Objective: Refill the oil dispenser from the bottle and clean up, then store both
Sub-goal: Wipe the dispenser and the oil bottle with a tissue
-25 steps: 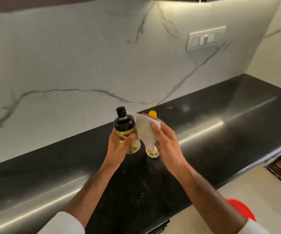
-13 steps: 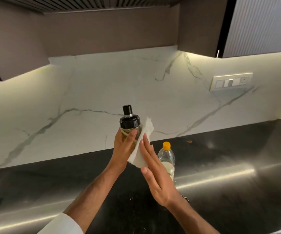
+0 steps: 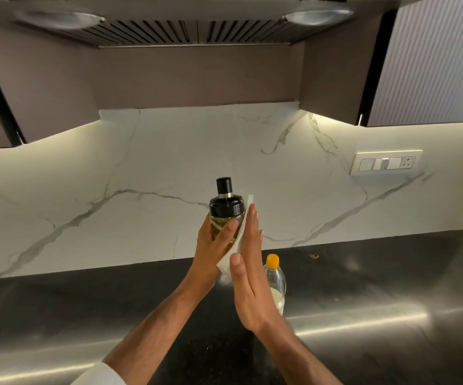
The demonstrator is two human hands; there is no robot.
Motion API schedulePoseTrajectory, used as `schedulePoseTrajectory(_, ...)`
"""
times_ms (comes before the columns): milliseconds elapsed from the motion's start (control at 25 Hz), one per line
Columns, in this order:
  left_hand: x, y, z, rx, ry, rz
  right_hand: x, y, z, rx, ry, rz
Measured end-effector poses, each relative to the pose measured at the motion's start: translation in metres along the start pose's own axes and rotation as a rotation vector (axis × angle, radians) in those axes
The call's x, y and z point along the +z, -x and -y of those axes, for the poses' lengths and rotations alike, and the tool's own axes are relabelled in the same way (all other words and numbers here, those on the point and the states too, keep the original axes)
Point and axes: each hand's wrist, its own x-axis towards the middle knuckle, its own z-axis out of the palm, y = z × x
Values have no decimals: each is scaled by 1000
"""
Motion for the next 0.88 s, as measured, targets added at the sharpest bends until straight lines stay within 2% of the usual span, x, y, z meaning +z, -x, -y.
schedulePoseTrajectory(160, 1, -2, -4, 5, 25, 9, -20, -35, 17, -235, 206, 40)
schedulePoseTrajectory(240, 1, -5, -7, 14, 16, -8, -22, -39, 21, -284, 283, 63)
schedulePoseTrajectory(440, -6, -16, -17, 11, 6, -70, -10, 3, -5, -269, 412, 132)
schedulePoseTrajectory(640, -8, -13, -10, 13, 2, 32, -12, -26, 11, -94, 131, 93)
schedulePoseTrajectory(720, -7, -14, -14, 35, 18, 24, -16, -46, 22, -137, 138, 74)
schedulePoseTrajectory(880, -11, -20, -19, 60, 19, 12, -8, -33, 22, -304, 405, 107)
